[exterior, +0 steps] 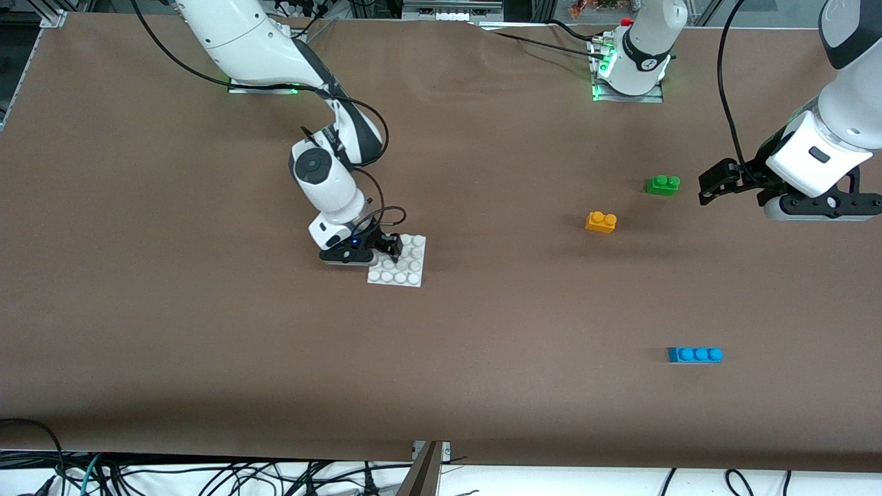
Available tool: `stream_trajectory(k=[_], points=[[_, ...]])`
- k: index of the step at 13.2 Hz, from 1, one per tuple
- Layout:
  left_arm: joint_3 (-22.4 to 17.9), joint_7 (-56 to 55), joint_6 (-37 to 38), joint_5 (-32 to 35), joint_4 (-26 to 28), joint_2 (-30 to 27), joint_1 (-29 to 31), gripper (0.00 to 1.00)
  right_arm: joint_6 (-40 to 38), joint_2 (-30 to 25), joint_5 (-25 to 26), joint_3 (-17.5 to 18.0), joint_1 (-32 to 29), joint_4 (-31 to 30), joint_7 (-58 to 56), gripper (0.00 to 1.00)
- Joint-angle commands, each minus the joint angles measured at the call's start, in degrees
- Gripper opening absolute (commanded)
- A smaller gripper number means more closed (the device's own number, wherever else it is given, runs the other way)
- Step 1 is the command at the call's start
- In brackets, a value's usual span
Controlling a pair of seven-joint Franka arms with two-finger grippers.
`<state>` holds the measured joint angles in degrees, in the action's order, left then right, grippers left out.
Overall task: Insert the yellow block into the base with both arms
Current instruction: 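Slide the white base plate with the right gripper toward the table's middle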
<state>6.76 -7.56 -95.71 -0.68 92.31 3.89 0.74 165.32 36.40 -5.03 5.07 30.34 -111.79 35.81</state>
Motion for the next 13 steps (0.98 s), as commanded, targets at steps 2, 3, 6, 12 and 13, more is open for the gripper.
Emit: stream_trajectory(k=[2,3,6,12,13], points=[[0.36,0.27,1.22,0.15,-1.87,0.85,0.14,1.0,0.62,3.32,-0.68,-2.51,6.03,4.73,4.0,0.7],[0.36,0.36,1.22,0.15,-1.96,0.77,0.23,1.0,0.7,4.46,-0.68,-3.91,7.88,5.78,5.14,0.7],[0.36,0.44,1.14,0.15,-1.96,0.77,0.23,1.0,0.88,7.19,-0.59,-8.49,14.29,8.95,8.13,0.7],[0.36,0.18,1.22,0.15,-2.74,1.21,0.23,1.0,0.88,7.55,-0.5,-9.38,19.75,10.54,10.16,0.7],[0.36,0.18,1.22,0.15,-3.19,1.29,0.23,1.0,0.88,7.55,-0.59,-9.55,20.72,10.63,10.24,0.7]])
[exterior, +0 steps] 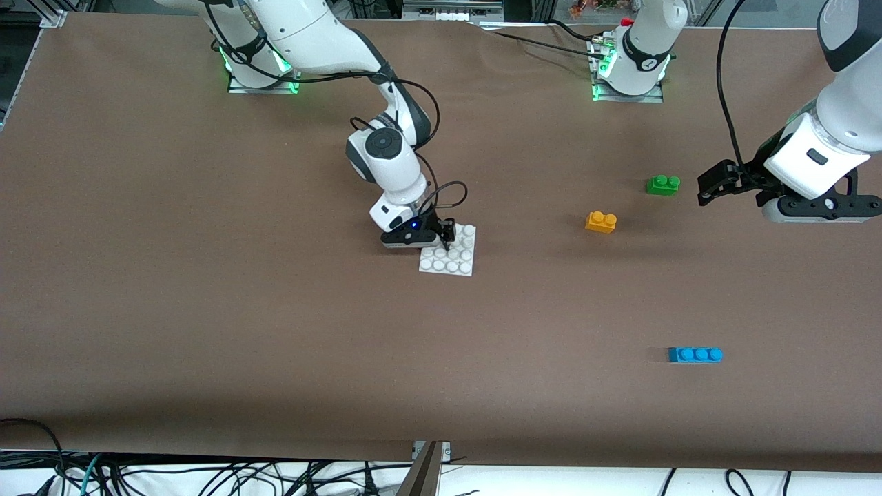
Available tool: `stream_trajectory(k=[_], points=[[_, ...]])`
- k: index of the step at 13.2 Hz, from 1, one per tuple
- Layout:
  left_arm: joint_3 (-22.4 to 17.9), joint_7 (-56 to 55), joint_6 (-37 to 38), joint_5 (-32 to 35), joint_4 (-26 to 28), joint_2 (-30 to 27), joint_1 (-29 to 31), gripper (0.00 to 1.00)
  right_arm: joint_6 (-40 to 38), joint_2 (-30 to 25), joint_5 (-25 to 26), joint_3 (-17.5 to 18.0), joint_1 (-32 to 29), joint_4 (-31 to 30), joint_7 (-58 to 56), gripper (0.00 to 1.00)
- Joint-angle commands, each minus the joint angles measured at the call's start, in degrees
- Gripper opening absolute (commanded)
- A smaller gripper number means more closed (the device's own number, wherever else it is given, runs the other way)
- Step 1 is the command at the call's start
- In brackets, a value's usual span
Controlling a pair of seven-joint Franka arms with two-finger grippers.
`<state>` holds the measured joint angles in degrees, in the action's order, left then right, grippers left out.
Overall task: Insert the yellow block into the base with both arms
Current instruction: 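Slide the white base plate with the right gripper toward the table's middle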
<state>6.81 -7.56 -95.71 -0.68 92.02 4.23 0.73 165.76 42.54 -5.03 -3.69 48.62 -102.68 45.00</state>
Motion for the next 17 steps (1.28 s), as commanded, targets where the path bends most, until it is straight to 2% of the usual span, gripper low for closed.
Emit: stream_trajectory(k=[1,6,8,12,14,15,17], points=[[0.3,0.18,1.22,0.15,-2.9,1.04,0.15,1.0,0.44,1.4,-0.5,-1.57,3.57,1.51,1.06,0.7],[0.3,0.18,1.22,0.15,-3.08,1.22,0.14,1.0,0.44,1.92,-0.15,-4.04,7.98,1.87,0.97,0.7],[0.3,0.18,1.22,0.15,-3.08,1.22,0.23,1.0,0.44,2.02,-0.24,-4.04,7.98,1.95,0.97,0.7],[0.3,0.09,1.22,0.15,-3.87,1.74,0.15,1.0,-0.17,1.84,-0.5,-5.27,7.37,3.09,0.62,0.78],[0.3,0.18,1.22,0.15,-3.87,1.74,0.14,1.0,-0.26,1.75,-0.68,-5.27,6.66,3.45,0.44,0.78],[0.3,0.09,1.22,0.15,-3.87,1.74,0.14,1.0,-1.66,1.49,-0.77,-5.36,6.57,3.88,0.44,0.78],[0.3,0.18,1.22,0.15,-3.87,1.74,0.23,1.0,-9.54,1.05,-0.77,-5.54,5.96,7.56,0.53,0.78]])
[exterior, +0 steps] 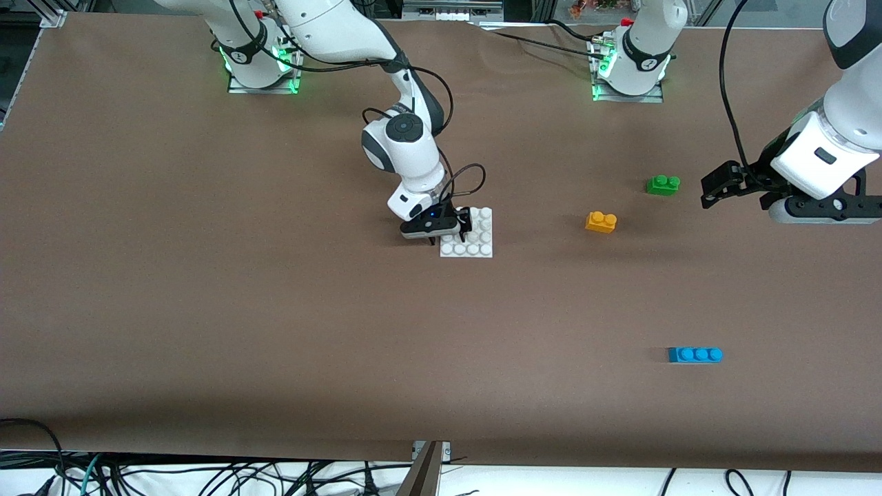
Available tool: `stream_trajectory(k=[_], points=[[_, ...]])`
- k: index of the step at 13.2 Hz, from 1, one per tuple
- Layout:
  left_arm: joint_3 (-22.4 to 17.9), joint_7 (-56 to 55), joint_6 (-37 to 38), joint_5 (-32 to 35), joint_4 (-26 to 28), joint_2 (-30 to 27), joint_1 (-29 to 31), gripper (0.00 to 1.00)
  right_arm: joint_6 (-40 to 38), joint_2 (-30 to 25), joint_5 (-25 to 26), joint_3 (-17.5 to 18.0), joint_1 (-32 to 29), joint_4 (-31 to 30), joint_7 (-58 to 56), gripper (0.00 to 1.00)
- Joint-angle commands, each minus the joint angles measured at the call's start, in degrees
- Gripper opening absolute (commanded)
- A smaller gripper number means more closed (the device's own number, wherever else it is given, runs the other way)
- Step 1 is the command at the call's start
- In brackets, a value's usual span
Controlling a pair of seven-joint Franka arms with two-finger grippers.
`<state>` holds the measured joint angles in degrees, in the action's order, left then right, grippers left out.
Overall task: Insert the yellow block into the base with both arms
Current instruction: 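Slide the white base plate with the right gripper toward the table's middle, then open the right gripper and draw it back to rest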
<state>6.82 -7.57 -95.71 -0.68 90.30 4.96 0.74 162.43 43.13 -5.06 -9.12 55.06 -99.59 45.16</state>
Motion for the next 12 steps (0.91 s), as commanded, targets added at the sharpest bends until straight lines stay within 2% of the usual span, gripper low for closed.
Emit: stream_trajectory(k=[1,4,6,7,8,9,12], points=[[0.3,0.1,1.22,0.15,-2.15,1.01,0.14,1.0,-10.86,-0.67,-0.74,-0.63,-0.57,6.23,0.36,0.8],[0.3,0.18,1.22,0.15,-2.15,1.01,0.14,1.0,-24.4,-4.62,-0.83,-3.18,-2.66,11.24,-1.04,0.86],[0.3,0.18,1.22,0.15,-2.15,1.01,0.14,1.0,-32.05,-8.74,-0.92,-3.27,-6.52,11.87,-5.41,0.91],[0.3,0.18,1.22,0.15,-2.15,1.01,0.14,1.0,-35.57,-10.68,-0.92,-3.36,-8.63,11.88,-8.22,1.0],[0.3,0.18,1.22,0.15,-2.15,1.01,0.14,1.0,-38.74,-12.88,-0.92,-3.62,-10.74,11.79,-11.21,1.0],[0.3,0.18,1.22,0.15,-2.15,1.01,0.14,1.0,-41.64,-14.99,-0.92,-4.67,-12.15,11.35,-13.59,1.0],[0.3,0.18,1.31,0.15,-2.15,1.01,0.14,1.0,-49.47,-20.26,-1.01,-11.42,-12.43,10.65,-22.46,1.0]])
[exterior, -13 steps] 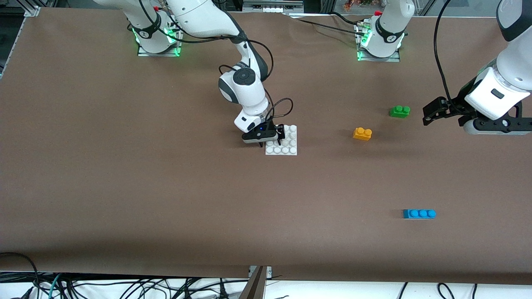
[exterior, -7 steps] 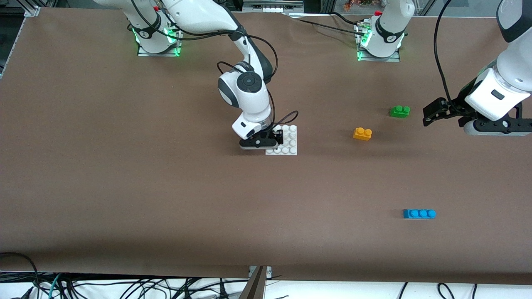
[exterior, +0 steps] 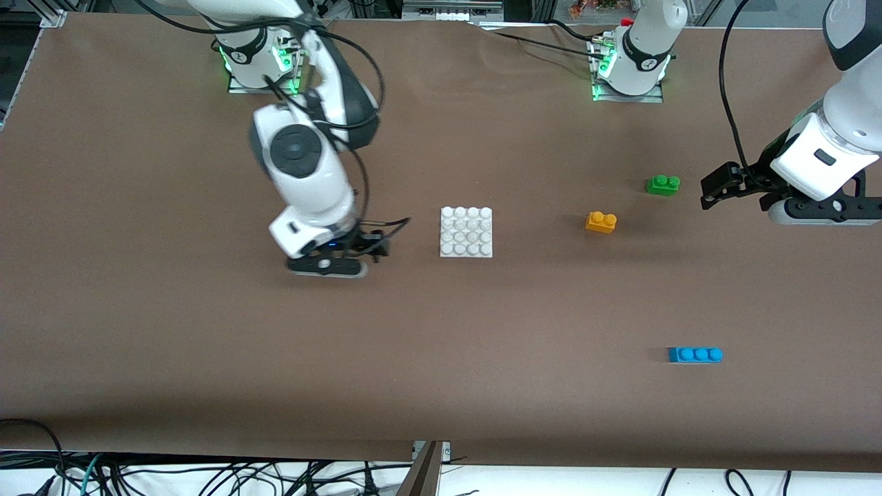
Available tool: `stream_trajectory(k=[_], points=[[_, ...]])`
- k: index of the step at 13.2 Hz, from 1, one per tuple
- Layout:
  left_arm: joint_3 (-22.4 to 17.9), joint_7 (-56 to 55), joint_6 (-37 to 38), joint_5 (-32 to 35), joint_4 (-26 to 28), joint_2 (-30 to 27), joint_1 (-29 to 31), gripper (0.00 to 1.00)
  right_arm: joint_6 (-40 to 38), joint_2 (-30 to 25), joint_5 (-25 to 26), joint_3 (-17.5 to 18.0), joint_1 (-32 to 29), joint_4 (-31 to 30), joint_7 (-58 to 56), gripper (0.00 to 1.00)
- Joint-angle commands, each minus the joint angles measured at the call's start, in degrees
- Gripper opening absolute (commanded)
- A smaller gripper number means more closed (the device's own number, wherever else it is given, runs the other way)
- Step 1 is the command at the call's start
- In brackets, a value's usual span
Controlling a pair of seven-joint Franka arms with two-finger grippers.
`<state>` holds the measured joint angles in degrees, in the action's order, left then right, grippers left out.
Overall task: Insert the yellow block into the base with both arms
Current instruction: 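Open the right gripper and draw it back to rest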
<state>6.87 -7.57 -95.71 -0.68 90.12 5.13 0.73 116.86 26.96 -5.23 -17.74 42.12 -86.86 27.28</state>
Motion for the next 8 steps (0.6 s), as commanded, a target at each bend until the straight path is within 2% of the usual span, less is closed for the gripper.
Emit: stream_trajectory(k=[1,5,7,8], points=[[0.25,0.18,1.31,0.16,-1.96,0.85,0.15,1.0,-6.1,-6.19,-0.83,-4.66,0.5,-2.6,-5.83,1.0],[0.25,0.18,1.22,0.24,-1.96,0.85,0.06,1.0,-16.55,-15.6,-0.83,-10.03,0.59,-5.16,-11.9,1.0],[0.34,0.18,1.22,0.24,-1.96,0.85,0.06,1.0,-19.82,-20.25,-0.31,-9.52,-1.84,-6.9,-11.99,1.0],[0.34,0.18,1.22,0.16,-1.96,0.85,0.06,1.0,-21.48,-22.19,-0.13,-6.72,-5.96,-7.35,-12.25,1.0]])
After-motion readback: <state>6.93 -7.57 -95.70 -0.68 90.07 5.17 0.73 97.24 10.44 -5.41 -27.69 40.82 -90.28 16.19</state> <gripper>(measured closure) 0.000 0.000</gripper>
